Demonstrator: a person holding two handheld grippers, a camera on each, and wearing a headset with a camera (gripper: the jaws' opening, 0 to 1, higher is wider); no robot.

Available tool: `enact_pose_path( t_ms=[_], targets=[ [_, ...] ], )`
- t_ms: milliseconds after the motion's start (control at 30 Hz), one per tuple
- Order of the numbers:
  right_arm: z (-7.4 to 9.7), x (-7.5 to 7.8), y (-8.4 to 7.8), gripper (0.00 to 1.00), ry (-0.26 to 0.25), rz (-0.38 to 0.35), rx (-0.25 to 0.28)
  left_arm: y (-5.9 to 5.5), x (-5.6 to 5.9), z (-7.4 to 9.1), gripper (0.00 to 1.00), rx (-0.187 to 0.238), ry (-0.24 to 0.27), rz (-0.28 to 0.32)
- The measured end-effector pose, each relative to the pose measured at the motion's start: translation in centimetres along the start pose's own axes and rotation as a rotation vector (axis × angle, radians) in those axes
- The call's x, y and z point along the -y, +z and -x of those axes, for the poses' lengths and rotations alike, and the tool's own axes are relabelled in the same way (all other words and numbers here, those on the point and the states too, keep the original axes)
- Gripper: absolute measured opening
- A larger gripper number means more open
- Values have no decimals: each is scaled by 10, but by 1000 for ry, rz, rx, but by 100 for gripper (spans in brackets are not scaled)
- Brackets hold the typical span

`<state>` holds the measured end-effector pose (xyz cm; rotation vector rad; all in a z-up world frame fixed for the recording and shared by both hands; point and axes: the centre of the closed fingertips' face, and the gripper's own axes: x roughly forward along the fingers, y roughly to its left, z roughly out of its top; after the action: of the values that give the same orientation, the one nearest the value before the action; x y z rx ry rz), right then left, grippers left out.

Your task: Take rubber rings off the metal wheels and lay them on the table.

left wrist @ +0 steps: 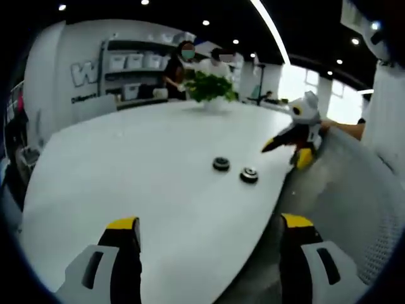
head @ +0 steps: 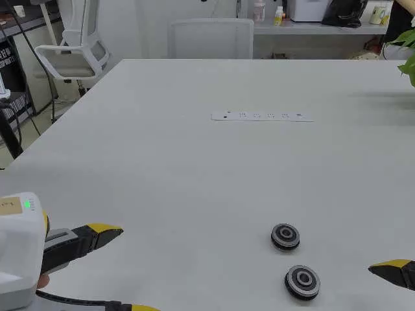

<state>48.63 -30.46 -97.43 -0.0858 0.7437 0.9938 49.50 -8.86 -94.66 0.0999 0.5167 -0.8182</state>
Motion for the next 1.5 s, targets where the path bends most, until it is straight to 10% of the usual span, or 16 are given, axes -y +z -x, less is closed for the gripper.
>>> enact_pose_path(
  t_ms=[1500],
  targets=[
    [-1,0,-5,81,4,-2,-24,-2,2,-1,88,-8,-8,4]
  ],
)
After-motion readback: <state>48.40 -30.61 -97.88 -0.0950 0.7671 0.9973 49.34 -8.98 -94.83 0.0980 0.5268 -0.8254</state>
